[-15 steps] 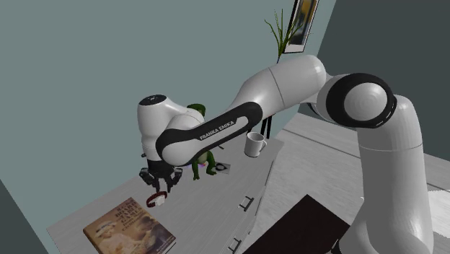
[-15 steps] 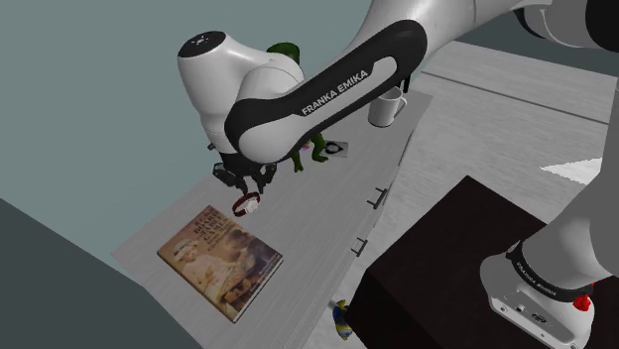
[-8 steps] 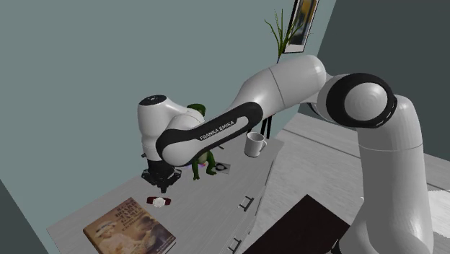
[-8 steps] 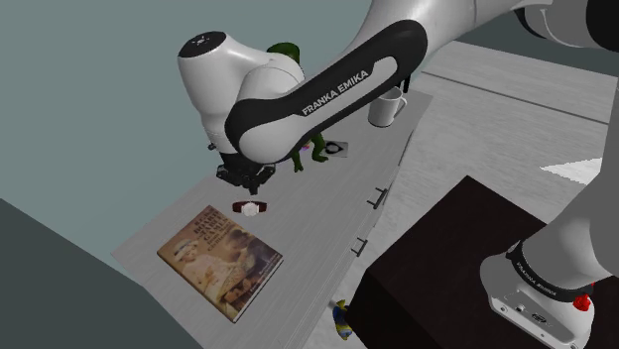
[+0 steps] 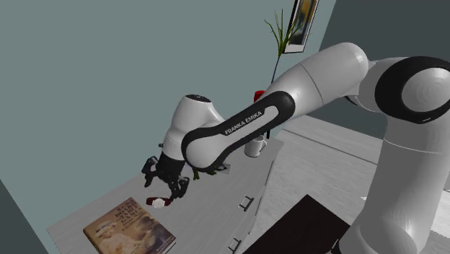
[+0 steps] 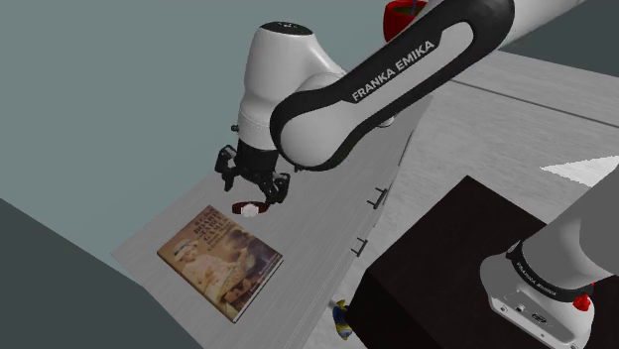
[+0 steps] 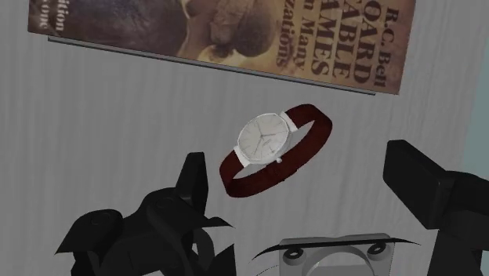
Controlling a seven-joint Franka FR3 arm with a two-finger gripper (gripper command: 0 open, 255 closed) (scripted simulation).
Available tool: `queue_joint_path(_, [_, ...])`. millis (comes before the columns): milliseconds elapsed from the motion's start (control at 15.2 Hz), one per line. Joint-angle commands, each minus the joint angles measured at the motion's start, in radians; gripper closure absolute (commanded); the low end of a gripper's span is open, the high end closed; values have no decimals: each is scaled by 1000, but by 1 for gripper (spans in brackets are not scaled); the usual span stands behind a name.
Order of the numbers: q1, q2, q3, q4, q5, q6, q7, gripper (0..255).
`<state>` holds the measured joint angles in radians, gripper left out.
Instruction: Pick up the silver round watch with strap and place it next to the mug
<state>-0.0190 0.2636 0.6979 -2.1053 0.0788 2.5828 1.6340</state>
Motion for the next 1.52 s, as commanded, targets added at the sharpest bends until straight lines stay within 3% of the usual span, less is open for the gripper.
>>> queue_joint_path(0, [-27,-35,28,-63,95,92,17,0])
queue_joint_path(462, [41,61,-27,-40,4,159,80,0])
queue_joint_path(924, [41,61,-27,-40,5,159,80,0])
queue_joint_path(990, [41,61,-27,-40,5,159,80,255])
queue_joint_path(1452, [40,61,-27,-41,5,159,79,255])
